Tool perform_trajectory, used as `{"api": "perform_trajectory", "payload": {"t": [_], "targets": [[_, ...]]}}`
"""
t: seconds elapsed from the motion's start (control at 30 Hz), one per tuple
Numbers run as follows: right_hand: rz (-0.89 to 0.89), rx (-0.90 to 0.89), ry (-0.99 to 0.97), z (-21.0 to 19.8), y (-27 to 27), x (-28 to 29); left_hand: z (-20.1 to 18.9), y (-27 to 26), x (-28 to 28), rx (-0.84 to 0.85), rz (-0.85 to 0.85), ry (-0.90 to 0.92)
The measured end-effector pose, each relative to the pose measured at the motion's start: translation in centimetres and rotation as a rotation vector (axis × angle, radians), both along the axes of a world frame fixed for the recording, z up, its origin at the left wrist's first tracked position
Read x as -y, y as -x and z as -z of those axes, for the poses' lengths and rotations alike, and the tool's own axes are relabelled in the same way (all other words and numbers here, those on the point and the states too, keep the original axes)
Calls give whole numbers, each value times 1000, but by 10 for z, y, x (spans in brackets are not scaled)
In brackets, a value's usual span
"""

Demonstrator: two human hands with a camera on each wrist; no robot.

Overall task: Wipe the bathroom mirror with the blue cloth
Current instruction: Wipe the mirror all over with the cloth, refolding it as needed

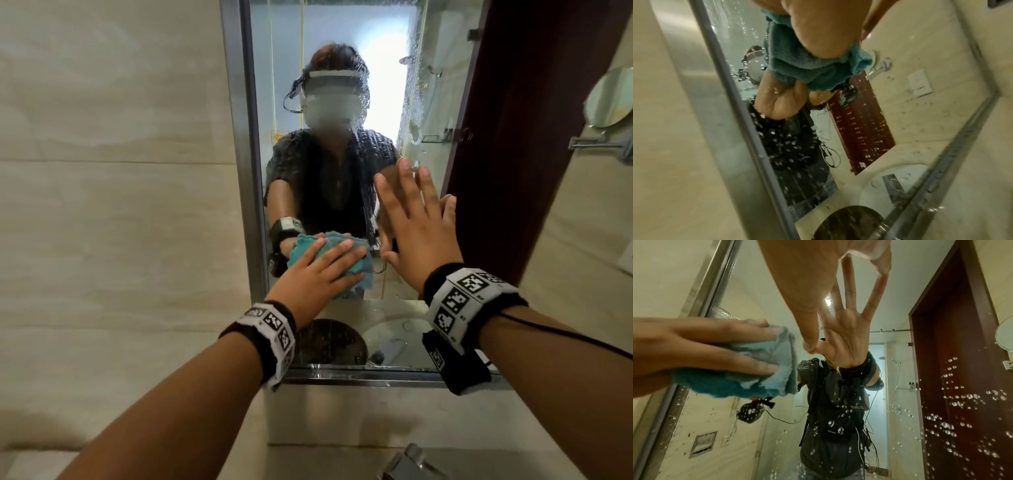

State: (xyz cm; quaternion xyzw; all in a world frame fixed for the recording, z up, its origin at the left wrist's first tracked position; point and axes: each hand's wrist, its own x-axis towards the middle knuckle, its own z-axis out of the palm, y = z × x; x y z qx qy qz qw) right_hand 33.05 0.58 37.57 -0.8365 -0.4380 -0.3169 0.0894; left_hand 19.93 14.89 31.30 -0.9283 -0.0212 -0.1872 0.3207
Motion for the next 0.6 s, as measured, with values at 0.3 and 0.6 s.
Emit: {"api": "perform_trajectory", "payload": {"t": [0.3,0.6], "targets": [[1,9,-16,2,2,-1,-88,-3,7,375,-80,240],[17,5,21,0,2,-1,-40,9,1,6,-166,12]]}}
